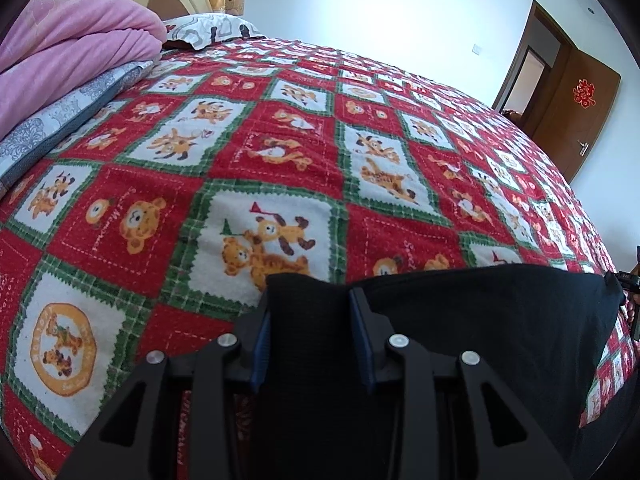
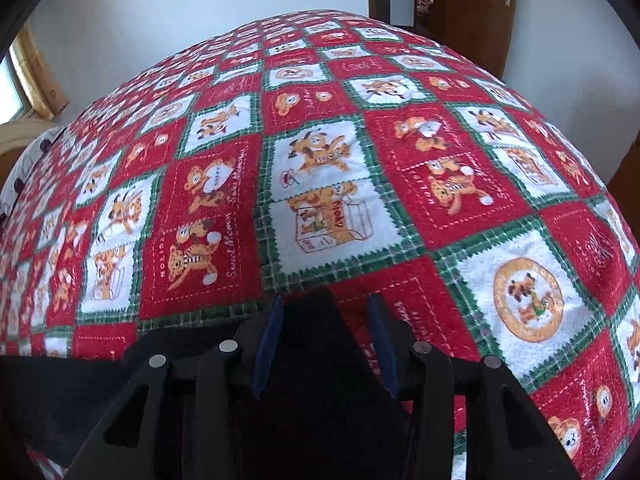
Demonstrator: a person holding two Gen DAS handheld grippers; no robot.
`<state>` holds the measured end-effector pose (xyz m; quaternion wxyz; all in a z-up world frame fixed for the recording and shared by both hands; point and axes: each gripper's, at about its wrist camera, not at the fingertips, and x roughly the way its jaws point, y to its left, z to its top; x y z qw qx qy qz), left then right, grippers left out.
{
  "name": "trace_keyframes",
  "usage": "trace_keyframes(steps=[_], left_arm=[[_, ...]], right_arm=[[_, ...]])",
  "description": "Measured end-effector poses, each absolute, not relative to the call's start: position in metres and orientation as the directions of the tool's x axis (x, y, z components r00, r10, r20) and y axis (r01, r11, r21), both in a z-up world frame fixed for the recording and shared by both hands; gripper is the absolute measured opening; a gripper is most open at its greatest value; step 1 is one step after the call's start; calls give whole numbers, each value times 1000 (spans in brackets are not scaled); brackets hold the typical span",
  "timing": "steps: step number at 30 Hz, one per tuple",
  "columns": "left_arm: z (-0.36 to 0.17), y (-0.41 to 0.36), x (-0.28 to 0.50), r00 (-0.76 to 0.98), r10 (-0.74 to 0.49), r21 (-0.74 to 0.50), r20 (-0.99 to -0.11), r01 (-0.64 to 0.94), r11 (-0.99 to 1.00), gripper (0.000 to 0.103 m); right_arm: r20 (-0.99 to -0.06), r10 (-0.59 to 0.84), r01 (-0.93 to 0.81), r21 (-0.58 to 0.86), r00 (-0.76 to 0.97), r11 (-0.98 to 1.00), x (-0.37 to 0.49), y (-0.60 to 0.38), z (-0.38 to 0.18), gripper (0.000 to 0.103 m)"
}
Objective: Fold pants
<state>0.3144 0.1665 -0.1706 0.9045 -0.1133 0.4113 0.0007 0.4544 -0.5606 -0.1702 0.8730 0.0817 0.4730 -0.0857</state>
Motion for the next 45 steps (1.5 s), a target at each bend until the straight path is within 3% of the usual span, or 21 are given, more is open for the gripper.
trace_keyframes(steps=[1,4,5,6,10,17,25,30,37,43,45], left_arm=[[-171,166,314,662,-87,-198,-745,-95,976,36],[-169,162,317,658,-71,-169,-749,-86,982,29],[-167,160,316,662,-81,-174,-745,-76,982,19],[-163,159,316,674,-95,-182,-733,-59,981,15],[-143,153,306,729,-112,-192,-676,-27,981,14],[-112,170,281,804,-190,-323,-564,-3,946,13],[-99,179,213,878,-322,-450,-356,141,882,13],[-114,180,176,866,-379,-469,-325,201,860,13],[-144,186,136,840,-432,-477,-328,247,843,13],[-168,188,116,814,-449,-451,-369,265,852,14],[-175,191,111,811,-444,-448,-381,258,856,23]], right_arm=[[-838,-60,213,68,543,975,453,-558,-171,20],[-833,-51,205,76,551,976,451,-555,-166,8],[-828,-59,203,68,558,977,450,-553,-162,8],[-818,-72,202,55,570,978,448,-550,-157,7],[-733,-90,195,60,674,979,419,-545,-110,7],[-557,-61,128,82,828,988,337,-544,-34,7],[-431,2,74,160,902,984,218,-552,-19,7],[-414,21,73,210,910,975,158,-568,-37,7],[-468,24,118,271,884,955,100,-580,-76,7],[-502,38,129,295,864,947,71,-580,-99,8],[-518,46,129,296,854,946,64,-580,-105,8]])
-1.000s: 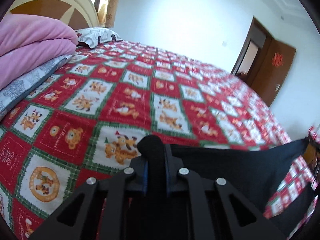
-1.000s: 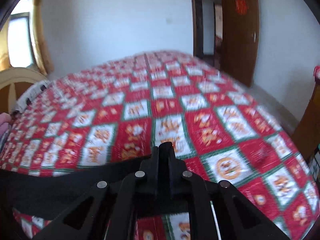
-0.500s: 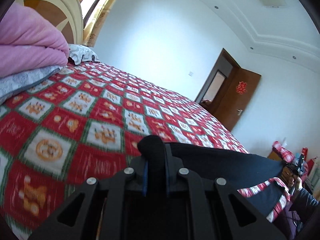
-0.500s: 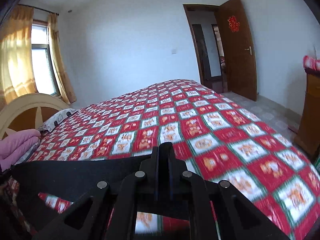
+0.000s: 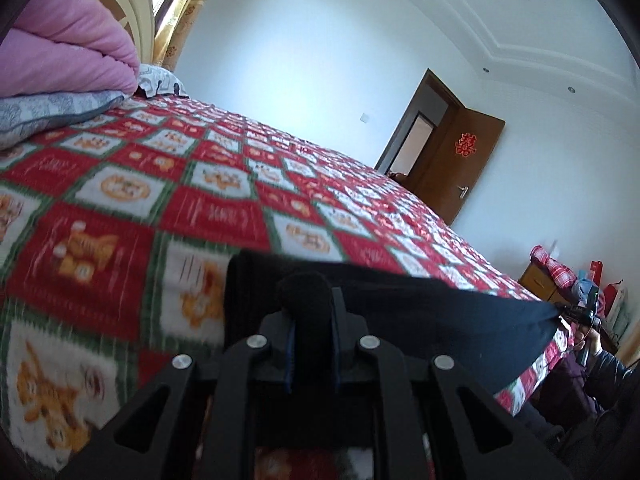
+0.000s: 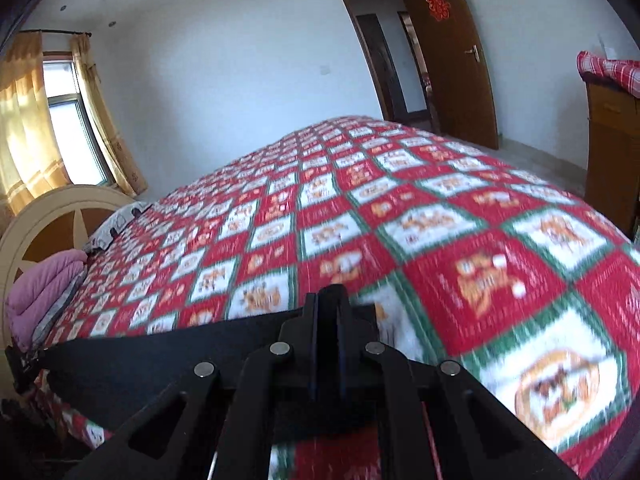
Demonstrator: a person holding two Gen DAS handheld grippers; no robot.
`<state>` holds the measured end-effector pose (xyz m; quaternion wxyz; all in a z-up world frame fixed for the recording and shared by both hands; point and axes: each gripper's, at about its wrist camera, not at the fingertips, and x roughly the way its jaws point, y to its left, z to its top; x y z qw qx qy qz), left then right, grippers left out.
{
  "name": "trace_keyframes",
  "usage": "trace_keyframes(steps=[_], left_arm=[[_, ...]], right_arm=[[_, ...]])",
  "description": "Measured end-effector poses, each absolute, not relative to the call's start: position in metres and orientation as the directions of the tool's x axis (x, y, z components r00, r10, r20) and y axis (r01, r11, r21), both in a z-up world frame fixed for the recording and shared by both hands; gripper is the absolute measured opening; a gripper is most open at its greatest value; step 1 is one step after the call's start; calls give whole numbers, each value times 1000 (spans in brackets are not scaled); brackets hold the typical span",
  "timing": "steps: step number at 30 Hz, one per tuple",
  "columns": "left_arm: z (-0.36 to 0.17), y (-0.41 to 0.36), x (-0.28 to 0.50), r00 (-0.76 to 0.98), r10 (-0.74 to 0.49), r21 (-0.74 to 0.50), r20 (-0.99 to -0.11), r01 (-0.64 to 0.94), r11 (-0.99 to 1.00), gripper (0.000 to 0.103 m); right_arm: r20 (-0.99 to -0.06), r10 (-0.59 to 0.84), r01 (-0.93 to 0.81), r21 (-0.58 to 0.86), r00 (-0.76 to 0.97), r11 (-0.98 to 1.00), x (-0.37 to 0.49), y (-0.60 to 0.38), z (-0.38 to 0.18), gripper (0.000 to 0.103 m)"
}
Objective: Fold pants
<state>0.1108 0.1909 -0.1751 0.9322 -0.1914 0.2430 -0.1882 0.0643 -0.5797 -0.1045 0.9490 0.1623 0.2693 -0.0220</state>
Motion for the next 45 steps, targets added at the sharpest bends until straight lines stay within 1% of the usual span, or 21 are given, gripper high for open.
trace_keyframes(steps=[1,2,4,6,8,9,13,15,17,20,23,24,27,28,31,35,38,41,42,43,45], left_arm=[[-178,193,107,812,-440,-450,-383,253,857,25],[-181,198,103,813,-441,-458,-381,248,854,30],[-183,204,99,815,-437,-464,-382,239,853,34],[-184,210,94,819,-422,-456,-390,226,861,43],[-185,214,90,821,-410,-453,-397,213,866,50],[-185,218,87,824,-402,-449,-399,207,869,51],[-187,234,79,837,-370,-457,-403,166,874,52],[-187,242,74,842,-351,-461,-409,141,876,52],[-184,248,69,851,-336,-467,-403,124,876,52],[-176,247,65,864,-292,-448,-410,89,890,52],[-166,239,64,871,-267,-432,-413,70,899,67],[-163,236,64,870,-264,-427,-417,69,901,67],[-155,224,65,860,-275,-425,-430,76,902,67],[-154,221,66,854,-286,-430,-435,82,899,67],[-153,211,69,842,-320,-444,-433,110,889,67],[-155,200,72,825,-347,-450,-446,129,884,67],[-158,197,74,824,-344,-442,-451,129,888,67],[-164,201,74,820,-348,-464,-454,116,878,67],[-166,203,74,818,-350,-470,-457,111,875,67],[-167,204,74,816,-348,-473,-461,106,875,67],[-169,206,73,816,-343,-474,-465,98,875,67]], right_arm=[[-531,41,136,290,846,947,61,-580,-107,9],[-543,37,142,285,839,948,59,-581,-109,10],[-571,28,163,281,820,946,56,-582,-112,24],[-578,0,189,267,816,945,49,-585,-112,30],[-568,-1,201,289,823,936,40,-588,-109,31],[-565,-4,207,297,825,932,36,-590,-107,31],[-548,-47,251,305,835,919,14,-588,-95,32],[-528,-38,240,320,849,916,9,-580,-85,32],[-510,-14,194,301,860,934,13,-555,-68,32],[-525,82,47,227,847,973,40,-494,-50,32],[-570,148,-97,120,808,988,78,-422,-45,32],[-581,183,-149,106,793,983,91,-398,-46,33],[-623,299,-307,97,723,947,133,-316,-62,42],[-643,322,-343,98,694,934,145,-295,-70,43],[-694,360,-421,91,623,903,181,-235,-99,43],[-747,453,-500,187,486,845,215,-190,-134,42],[-775,448,-550,158,446,820,220,-170,-147,42],[-805,419,-570,125,421,812,222,-164,-158,41],[-806,415,-574,116,423,810,220,-164,-159,30],[-809,415,-587,110,416,802,218,-163,-159,15],[-804,408,-606,75,433,792,207,-164,-156,8]])
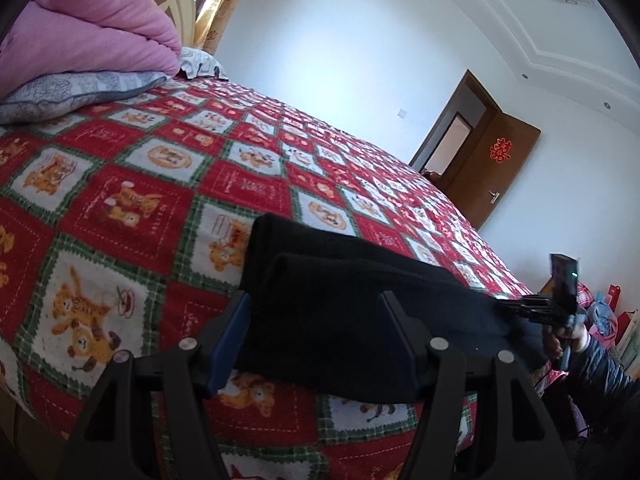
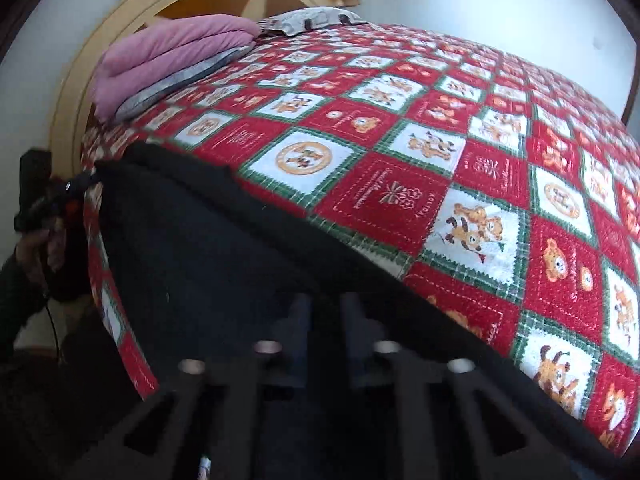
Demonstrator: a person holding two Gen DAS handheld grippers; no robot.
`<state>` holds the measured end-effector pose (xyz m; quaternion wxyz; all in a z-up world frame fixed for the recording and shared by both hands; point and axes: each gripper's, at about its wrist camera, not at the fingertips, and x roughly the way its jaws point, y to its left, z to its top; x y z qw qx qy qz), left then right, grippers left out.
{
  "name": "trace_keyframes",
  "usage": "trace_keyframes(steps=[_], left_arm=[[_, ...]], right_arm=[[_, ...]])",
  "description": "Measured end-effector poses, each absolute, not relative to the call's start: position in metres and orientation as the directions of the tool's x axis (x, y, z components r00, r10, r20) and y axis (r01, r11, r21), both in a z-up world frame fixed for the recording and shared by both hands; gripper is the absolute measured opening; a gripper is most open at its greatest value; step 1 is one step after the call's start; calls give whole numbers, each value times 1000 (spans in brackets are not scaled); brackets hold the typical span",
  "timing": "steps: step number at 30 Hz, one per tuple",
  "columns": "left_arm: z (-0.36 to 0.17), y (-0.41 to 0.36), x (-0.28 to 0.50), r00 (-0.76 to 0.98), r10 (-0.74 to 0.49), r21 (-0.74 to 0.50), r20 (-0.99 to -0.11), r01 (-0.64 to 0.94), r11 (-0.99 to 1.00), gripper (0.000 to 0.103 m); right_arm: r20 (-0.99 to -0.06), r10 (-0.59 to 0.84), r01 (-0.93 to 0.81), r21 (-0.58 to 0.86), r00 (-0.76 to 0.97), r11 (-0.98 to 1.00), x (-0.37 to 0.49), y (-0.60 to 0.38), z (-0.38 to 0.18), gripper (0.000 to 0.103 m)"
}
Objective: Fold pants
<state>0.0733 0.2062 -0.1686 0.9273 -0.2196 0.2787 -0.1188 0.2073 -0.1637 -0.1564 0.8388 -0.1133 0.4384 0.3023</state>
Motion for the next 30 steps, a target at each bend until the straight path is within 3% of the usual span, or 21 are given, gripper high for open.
trace_keyframes(steps=[10,19,25,28,30], left_arm=[[-169,217,66,817,-331,-492,-471,67,868,67],[-171,229,49,802,-303,-471,-514,31,881,67],[-181,241,46,792,-345,-545,-505,17,838,67],[-181,229,52,767,-383,-549,-515,48,834,65],[-184,221,57,745,-392,-541,-540,50,840,55]], right_arm=[[-820,429,-729,21,379,684,114,-154,-161,5],[-838,439,-730,74,324,679,92,-155,-189,6],[-823,465,-734,89,327,674,88,-150,-185,7],[-819,466,-727,90,335,681,88,-146,-185,7],[-817,462,-722,82,346,687,88,-143,-185,7]])
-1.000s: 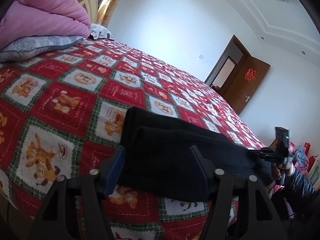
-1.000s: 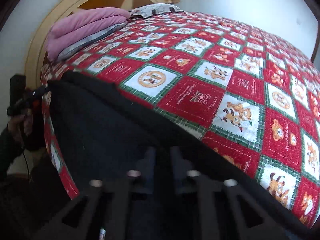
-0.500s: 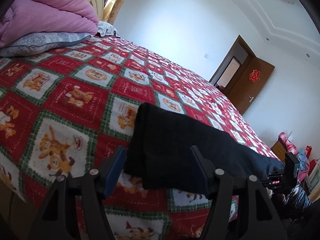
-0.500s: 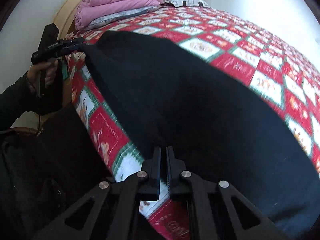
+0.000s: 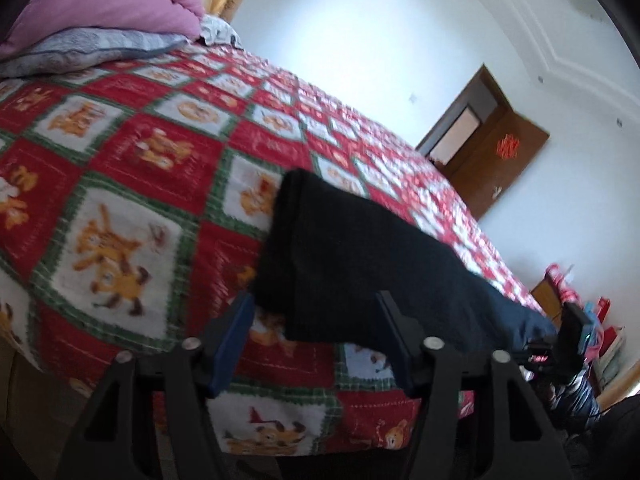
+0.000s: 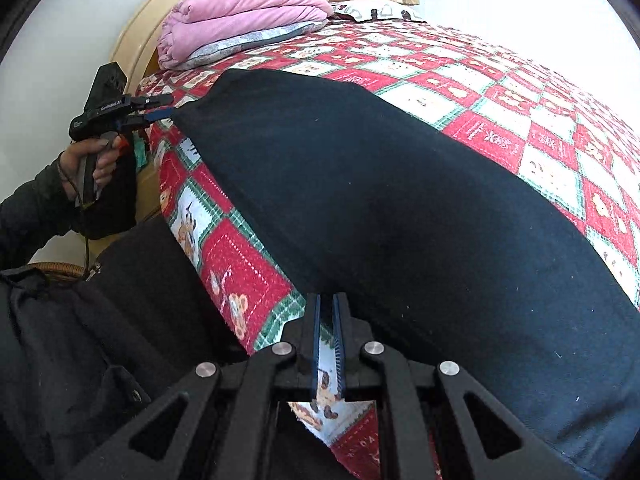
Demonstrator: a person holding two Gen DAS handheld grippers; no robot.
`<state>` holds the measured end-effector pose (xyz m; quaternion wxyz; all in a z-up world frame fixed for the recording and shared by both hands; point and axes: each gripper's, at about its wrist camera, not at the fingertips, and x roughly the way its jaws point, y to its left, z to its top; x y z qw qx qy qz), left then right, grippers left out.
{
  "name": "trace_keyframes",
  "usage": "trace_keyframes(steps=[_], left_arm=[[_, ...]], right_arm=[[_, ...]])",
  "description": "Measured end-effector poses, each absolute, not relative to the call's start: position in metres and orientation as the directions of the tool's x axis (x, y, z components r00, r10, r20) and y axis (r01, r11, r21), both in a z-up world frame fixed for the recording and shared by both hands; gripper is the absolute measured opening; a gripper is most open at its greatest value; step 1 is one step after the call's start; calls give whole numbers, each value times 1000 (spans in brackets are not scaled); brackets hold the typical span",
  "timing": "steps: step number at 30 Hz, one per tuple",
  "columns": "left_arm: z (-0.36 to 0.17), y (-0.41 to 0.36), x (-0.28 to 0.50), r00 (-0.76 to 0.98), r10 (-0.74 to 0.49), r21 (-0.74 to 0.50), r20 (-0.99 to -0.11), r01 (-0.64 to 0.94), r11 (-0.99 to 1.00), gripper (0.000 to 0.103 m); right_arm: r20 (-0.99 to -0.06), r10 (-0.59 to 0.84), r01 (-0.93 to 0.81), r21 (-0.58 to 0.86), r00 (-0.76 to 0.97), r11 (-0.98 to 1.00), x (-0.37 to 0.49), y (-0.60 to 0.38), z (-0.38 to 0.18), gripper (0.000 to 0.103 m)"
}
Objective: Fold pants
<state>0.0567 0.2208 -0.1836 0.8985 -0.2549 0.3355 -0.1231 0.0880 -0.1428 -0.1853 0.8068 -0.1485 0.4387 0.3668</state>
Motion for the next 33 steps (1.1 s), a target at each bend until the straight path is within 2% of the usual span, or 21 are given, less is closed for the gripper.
trace_keyframes(steps=[2,4,5,6,7,16,20,21,23,25,26,29,33], left_arm=[[-191,217,61,715,-415,-564,-563,36,825,51],[-197,216,62,703,-453,-607,-549,37,794,44],[-198,215,62,703,-455,-610,-547,38,792,31],[-197,213,63,701,-447,-599,-555,36,800,15],[-197,213,64,699,-443,-590,-561,38,806,12],[-139,220,66,806,-388,-537,-447,105,837,10],[-124,227,78,825,-372,-525,-425,109,844,9],[-125,228,80,820,-364,-512,-442,103,853,9],[-140,231,88,775,-338,-469,-534,61,881,9],[-176,244,95,692,-345,-507,-634,-35,861,9],[-188,247,93,678,-349,-520,-647,-58,852,10],[-197,254,87,708,-367,-559,-604,-48,828,11],[-181,243,86,724,-316,-475,-614,-19,880,10]], right_arm=[[-812,466,-723,81,351,686,87,-140,-184,7],[-809,467,-722,78,357,688,87,-139,-184,7],[-807,468,-722,77,360,688,87,-139,-184,7],[-804,470,-721,77,364,689,87,-139,-183,7],[-801,472,-719,77,368,691,87,-139,-183,7],[-789,471,-690,84,394,719,93,-140,-182,7],[-785,475,-685,91,398,723,93,-138,-180,7],[-785,471,-684,84,402,724,93,-137,-180,7],[-781,473,-683,84,407,726,92,-137,-178,7],[-779,482,-681,97,402,725,92,-137,-178,7],[-781,481,-680,100,399,726,92,-136,-179,7],[-791,476,-685,100,385,722,94,-132,-182,7],[-785,488,-703,97,381,704,94,-124,-175,7]])
